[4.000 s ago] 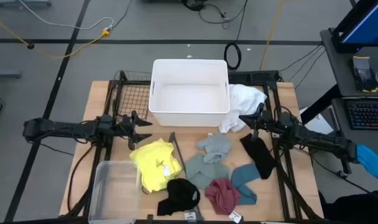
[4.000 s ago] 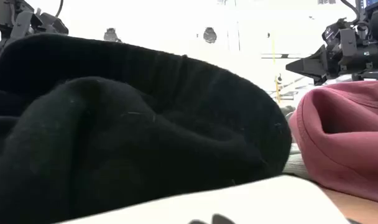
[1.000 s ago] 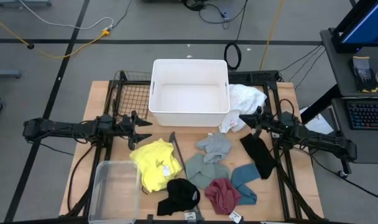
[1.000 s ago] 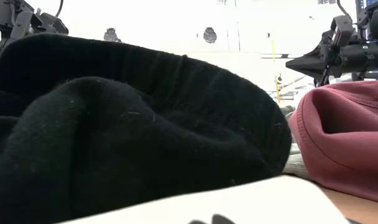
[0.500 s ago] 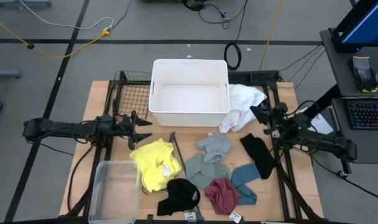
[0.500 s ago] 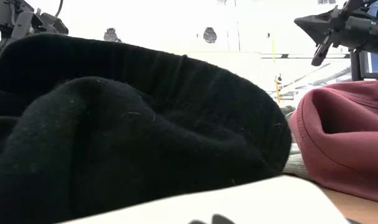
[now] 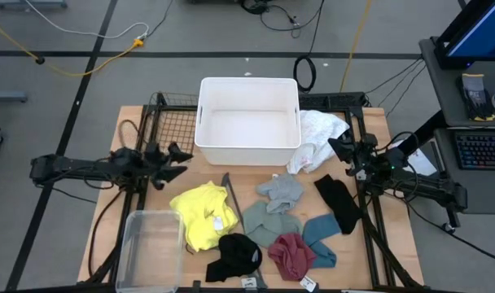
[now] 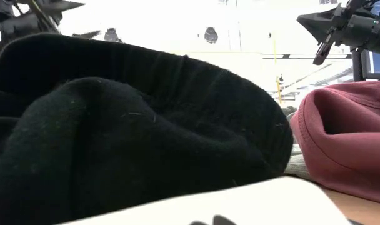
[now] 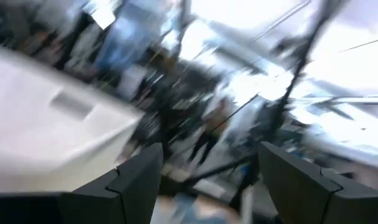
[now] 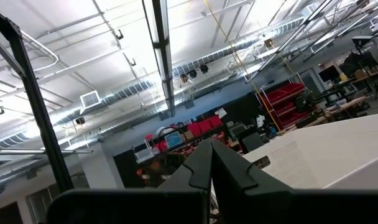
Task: Pick & Place Cloths
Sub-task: Put the black underwear into the wired basket
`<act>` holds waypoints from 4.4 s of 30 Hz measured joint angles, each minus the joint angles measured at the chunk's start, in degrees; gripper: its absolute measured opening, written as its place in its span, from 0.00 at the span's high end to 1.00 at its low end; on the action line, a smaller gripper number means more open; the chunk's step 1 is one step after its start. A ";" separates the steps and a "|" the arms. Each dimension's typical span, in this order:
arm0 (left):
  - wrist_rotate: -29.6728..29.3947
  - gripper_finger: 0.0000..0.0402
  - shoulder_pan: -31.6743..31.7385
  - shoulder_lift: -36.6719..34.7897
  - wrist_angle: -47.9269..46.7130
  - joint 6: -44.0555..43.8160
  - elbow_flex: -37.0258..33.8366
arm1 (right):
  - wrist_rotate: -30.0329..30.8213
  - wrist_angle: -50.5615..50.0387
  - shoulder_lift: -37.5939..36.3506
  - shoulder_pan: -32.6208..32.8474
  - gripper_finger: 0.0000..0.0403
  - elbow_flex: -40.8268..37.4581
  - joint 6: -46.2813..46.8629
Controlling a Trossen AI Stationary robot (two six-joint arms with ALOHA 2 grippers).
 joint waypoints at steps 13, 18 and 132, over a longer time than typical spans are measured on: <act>6.56 0.33 -2.85 4.08 -9.73 -0.80 15.52 | 0.01 -0.02 0.00 0.00 1.00 0.00 0.00; 5.82 0.33 -4.49 10.79 -29.98 -0.79 28.43 | 0.01 -0.02 0.00 0.00 1.00 0.00 -0.02; -1.15 0.33 -30.31 85.87 -75.54 -26.40 86.74 | -1.56 -3.54 0.17 0.00 1.00 0.00 0.20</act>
